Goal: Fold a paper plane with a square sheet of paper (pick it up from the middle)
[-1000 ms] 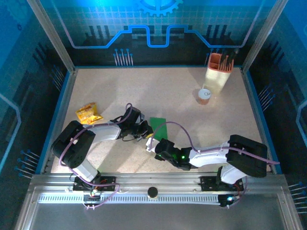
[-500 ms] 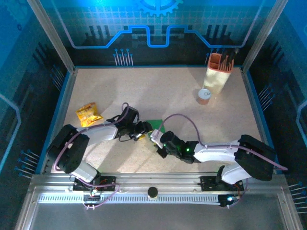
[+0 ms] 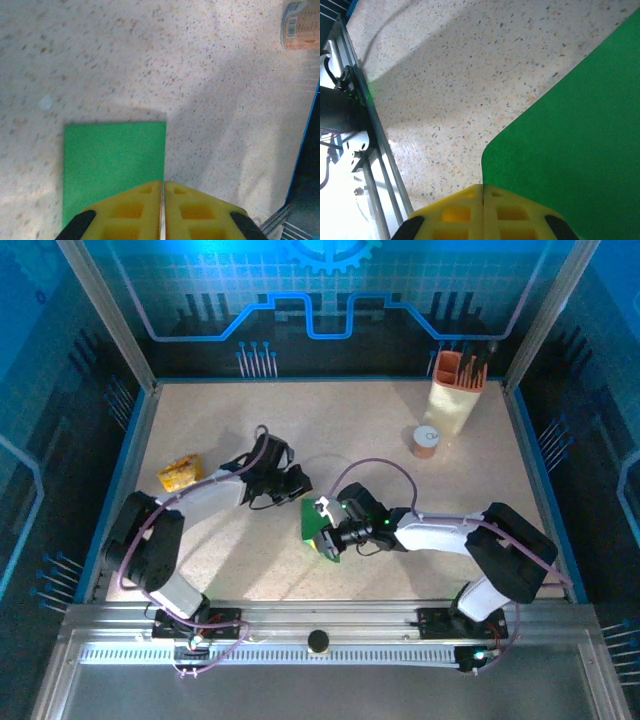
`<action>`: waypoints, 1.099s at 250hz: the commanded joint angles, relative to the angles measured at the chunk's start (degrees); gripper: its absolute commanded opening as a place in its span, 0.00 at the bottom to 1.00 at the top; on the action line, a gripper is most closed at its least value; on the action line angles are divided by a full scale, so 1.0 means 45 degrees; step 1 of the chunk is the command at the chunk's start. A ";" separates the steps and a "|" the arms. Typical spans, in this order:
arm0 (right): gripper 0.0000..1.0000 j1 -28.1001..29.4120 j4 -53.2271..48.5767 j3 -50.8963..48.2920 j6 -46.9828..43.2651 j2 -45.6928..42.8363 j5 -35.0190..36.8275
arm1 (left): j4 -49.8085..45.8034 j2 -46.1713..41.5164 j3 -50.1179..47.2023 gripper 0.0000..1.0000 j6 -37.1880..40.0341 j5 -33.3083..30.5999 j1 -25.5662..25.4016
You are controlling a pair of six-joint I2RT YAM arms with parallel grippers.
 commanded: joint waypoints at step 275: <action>0.01 -0.1135 -0.0363 0.0088 0.0730 0.1013 0.1393 | -0.1202 0.3634 0.0630 0.00 0.1824 0.0492 -0.0550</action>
